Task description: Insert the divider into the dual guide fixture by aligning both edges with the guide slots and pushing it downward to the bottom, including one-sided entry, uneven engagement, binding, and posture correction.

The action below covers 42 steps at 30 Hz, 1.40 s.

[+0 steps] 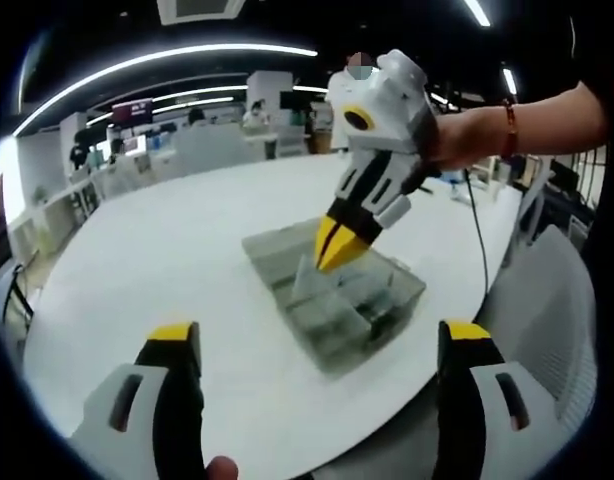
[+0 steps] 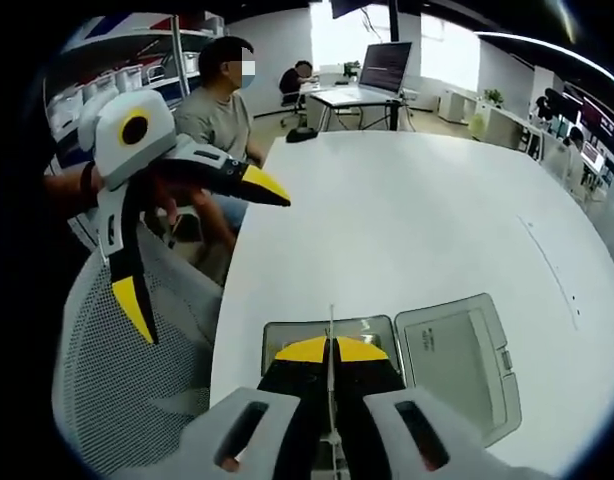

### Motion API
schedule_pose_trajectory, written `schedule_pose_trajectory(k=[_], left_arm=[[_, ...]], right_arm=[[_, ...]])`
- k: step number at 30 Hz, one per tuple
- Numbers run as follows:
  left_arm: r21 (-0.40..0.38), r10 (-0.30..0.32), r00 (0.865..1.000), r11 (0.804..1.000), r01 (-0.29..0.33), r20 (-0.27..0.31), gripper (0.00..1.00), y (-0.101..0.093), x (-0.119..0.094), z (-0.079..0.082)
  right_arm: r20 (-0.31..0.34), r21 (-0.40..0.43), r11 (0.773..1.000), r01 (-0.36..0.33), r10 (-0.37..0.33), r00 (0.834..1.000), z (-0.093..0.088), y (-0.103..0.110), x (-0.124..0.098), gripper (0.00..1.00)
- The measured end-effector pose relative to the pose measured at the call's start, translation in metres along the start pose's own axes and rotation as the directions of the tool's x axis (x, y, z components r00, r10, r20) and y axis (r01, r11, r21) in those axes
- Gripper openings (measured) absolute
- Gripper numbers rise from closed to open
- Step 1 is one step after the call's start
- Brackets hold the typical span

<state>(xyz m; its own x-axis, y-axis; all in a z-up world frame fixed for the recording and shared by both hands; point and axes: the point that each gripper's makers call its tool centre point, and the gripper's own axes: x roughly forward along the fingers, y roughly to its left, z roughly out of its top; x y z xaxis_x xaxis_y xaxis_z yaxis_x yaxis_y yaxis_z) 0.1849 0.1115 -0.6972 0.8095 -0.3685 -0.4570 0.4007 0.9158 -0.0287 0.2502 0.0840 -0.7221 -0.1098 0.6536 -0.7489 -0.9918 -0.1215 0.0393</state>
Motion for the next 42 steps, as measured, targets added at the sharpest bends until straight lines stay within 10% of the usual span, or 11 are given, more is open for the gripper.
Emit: schedule_pose_trajectory(k=[42], left_arm=[[-0.018,-0.013,1.000,1.000,0.013,-0.012,0.95,-0.004,0.001,-0.005]], right_arm=[[-0.018,0.010,1.000,-0.019,0.019,1.000,-0.004,0.003,0.010,0.00]])
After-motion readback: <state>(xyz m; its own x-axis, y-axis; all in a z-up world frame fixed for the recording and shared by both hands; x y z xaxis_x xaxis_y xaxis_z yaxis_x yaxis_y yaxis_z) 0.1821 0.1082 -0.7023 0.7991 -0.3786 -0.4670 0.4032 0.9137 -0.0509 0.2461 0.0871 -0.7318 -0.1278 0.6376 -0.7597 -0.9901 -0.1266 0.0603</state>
